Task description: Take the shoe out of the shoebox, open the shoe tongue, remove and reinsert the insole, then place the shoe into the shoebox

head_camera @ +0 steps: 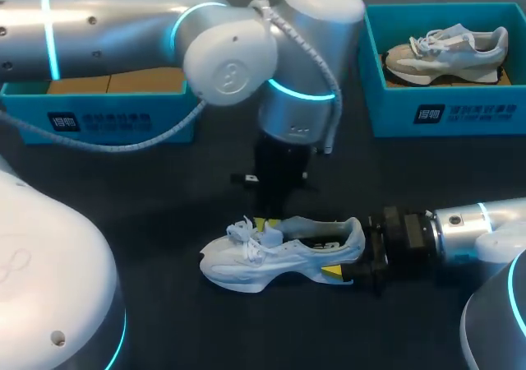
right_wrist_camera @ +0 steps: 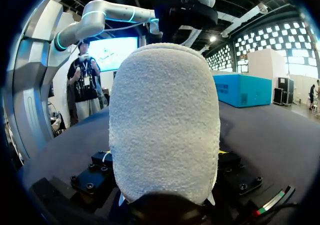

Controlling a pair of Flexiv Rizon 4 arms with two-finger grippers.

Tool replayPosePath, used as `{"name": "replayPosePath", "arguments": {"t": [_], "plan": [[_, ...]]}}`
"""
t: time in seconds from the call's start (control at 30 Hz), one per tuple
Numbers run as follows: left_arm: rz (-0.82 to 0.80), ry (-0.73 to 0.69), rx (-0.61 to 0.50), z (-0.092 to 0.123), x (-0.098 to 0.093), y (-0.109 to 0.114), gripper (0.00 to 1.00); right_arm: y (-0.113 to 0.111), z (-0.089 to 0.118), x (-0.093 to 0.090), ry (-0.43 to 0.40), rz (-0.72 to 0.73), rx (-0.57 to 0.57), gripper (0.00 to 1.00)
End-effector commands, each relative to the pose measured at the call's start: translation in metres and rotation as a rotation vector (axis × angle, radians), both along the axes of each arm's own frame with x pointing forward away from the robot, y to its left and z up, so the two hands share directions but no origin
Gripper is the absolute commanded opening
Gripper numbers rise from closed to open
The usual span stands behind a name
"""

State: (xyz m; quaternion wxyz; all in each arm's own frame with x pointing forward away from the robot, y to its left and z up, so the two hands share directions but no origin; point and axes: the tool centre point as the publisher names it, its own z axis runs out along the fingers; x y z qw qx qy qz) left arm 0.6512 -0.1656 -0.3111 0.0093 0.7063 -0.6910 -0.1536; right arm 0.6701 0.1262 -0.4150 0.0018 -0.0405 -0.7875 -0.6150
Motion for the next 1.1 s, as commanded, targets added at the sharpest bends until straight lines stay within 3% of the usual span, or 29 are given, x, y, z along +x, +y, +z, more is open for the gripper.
{"name": "replayPosePath", "arguments": {"t": [0.03, 0.23, 0.77, 0.83, 0.9, 1.1], "plan": [[0.009, -0.010, -0.157, 0.000, -0.007, 0.023, 0.00, 0.000, -0.002, 0.001, 0.000, -0.002, -0.002, 0.00], [-0.036, 0.005, -0.141, -0.010, -0.009, 0.031, 0.00, 0.000, -0.002, 0.001, 0.000, -0.002, -0.002, 0.00], [0.042, 0.076, -0.111, -0.041, 0.002, 0.060, 0.00, 0.000, -0.002, 0.001, 0.000, -0.002, -0.002, 0.00], [0.043, 0.069, -0.115, -0.039, 0.000, 0.062, 0.15, 0.000, -0.002, 0.001, 0.000, -0.002, -0.002, 0.00], [0.040, 0.060, -0.119, -0.037, -0.001, 0.064, 0.21, 0.000, -0.002, 0.001, 0.000, -0.002, -0.002, 0.00], [0.037, 0.023, -0.117, -0.029, -0.002, 0.068, 0.54, 0.000, -0.002, 0.001, 0.000, -0.002, -0.002, 0.00]]}}
